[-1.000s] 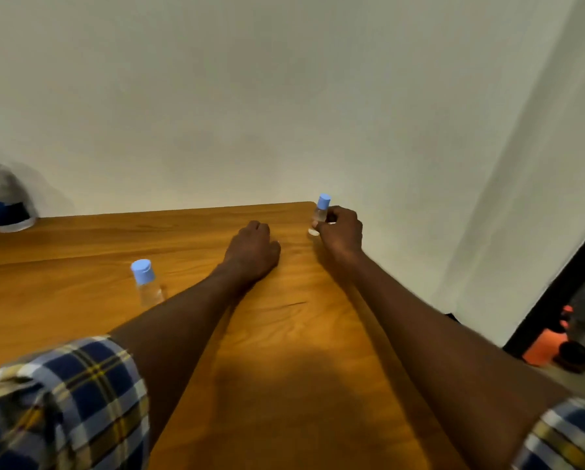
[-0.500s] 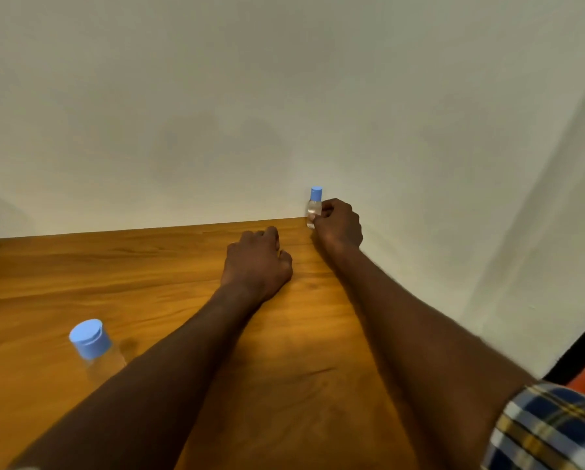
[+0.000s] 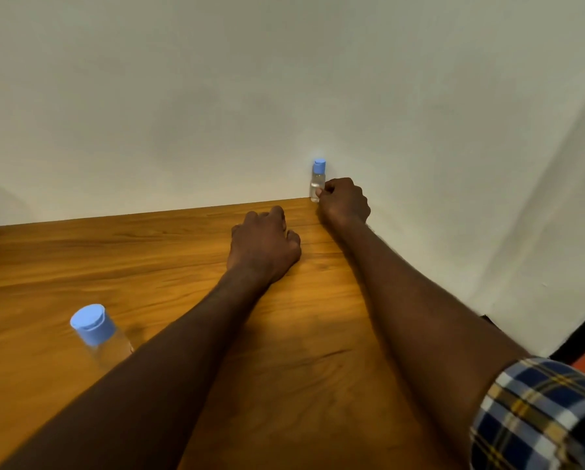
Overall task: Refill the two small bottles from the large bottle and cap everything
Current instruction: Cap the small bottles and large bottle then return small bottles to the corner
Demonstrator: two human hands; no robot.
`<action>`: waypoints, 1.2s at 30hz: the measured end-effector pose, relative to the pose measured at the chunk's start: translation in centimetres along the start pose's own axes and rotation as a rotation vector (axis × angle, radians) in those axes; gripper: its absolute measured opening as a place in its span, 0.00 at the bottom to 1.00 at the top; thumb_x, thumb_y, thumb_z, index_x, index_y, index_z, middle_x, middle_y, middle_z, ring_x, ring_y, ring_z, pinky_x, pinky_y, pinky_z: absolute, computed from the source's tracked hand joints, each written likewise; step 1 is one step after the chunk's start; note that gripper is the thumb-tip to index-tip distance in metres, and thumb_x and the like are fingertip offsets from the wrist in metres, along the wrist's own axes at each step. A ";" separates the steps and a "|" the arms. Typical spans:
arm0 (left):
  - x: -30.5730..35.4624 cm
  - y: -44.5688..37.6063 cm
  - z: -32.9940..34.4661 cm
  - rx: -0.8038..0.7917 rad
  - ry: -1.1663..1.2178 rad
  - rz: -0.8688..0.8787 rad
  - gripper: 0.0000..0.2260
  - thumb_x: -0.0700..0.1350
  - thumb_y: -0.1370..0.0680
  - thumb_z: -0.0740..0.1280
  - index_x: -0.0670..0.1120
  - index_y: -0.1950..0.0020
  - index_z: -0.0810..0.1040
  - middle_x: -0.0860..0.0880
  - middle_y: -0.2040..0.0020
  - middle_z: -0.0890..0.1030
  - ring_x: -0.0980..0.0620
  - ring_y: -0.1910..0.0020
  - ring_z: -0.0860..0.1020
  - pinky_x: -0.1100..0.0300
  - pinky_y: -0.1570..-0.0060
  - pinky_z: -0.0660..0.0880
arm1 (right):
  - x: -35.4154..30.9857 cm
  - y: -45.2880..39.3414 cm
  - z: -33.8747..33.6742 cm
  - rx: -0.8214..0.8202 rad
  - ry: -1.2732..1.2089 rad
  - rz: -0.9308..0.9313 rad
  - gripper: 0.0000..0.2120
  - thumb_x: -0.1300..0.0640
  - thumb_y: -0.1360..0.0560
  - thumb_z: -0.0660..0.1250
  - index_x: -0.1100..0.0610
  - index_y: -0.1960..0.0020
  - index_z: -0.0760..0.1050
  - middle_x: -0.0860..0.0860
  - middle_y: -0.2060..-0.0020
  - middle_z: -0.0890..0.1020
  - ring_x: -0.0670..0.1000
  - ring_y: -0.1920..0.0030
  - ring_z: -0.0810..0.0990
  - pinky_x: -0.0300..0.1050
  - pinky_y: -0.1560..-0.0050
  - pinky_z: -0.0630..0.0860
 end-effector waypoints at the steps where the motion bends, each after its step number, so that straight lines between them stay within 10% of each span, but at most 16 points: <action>1: 0.0 0.0 0.0 0.003 0.001 0.000 0.11 0.52 0.19 0.62 0.47 0.43 0.75 0.46 0.49 0.81 0.44 0.44 0.75 0.43 0.41 0.76 | 0.0 0.0 0.0 -0.008 0.006 -0.001 0.12 0.50 0.18 0.68 0.53 0.38 0.82 0.53 0.43 0.85 0.55 0.45 0.83 0.45 0.53 0.71; 8: 0.0 0.1 0.1 0.026 0.010 0.025 0.11 0.52 0.19 0.63 0.47 0.44 0.76 0.46 0.46 0.80 0.44 0.44 0.75 0.42 0.42 0.76 | 0.3 1.2 -1.0 0.043 -0.167 0.086 0.20 0.51 0.21 0.73 0.57 0.32 0.76 0.54 0.35 0.81 0.55 0.37 0.81 0.42 0.48 0.70; 15: 1.5 1.8 -1.8 0.062 0.043 0.074 0.07 0.44 0.17 0.63 0.44 0.45 0.80 0.45 0.47 0.80 0.46 0.48 0.77 0.49 0.50 0.78 | 0.1 8.8 -3.8 0.211 -0.576 0.119 0.07 0.60 0.19 0.67 0.53 0.48 0.83 0.49 0.53 0.86 0.51 0.53 0.84 0.49 0.49 0.83; 21: 4.6 9.5 -5.9 0.260 0.364 0.084 0.13 0.33 0.21 0.64 0.44 0.41 0.82 0.48 0.45 0.83 0.49 0.43 0.79 0.56 0.45 0.77 | -0.6 16.9 -7.1 0.116 -0.848 0.173 0.05 0.58 0.17 0.67 0.53 0.47 0.82 0.56 0.59 0.85 0.50 0.65 0.80 0.44 0.66 0.77; 27: 3.5 19.3 -16.0 0.580 0.305 0.454 0.11 0.32 0.23 0.66 0.41 0.44 0.83 0.45 0.46 0.82 0.48 0.42 0.77 0.57 0.44 0.73 | -5.3 25.4 -8.3 -0.129 -0.922 0.005 0.05 0.56 0.20 0.71 0.55 0.46 0.83 0.52 0.58 0.85 0.46 0.62 0.80 0.38 0.66 0.76; 31: -3.5 23.8 -20.4 0.702 0.248 0.290 0.13 0.30 0.23 0.64 0.41 0.43 0.82 0.44 0.44 0.81 0.47 0.41 0.77 0.59 0.43 0.71 | -8.8 30.2 -6.8 -0.345 -0.818 -0.125 0.12 0.51 0.25 0.77 0.48 0.43 0.82 0.47 0.50 0.84 0.50 0.50 0.83 0.48 0.51 0.83; 36: -12.0 24.7 -19.0 0.296 0.092 -0.072 0.19 0.41 0.20 0.67 0.45 0.29 0.76 0.44 0.31 0.78 0.42 0.32 0.76 0.49 0.35 0.72 | -11.8 33.3 -4.4 -0.475 -0.633 -0.227 0.32 0.48 0.31 0.82 0.46 0.30 0.76 0.44 0.42 0.81 0.45 0.52 0.80 0.42 0.52 0.81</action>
Point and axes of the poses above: each hand's wrist, its own y-axis away from the middle knuckle, its own z-axis out of the palm, x = y × z, the point moved 2 cm from there along -y, towards the middle knuckle
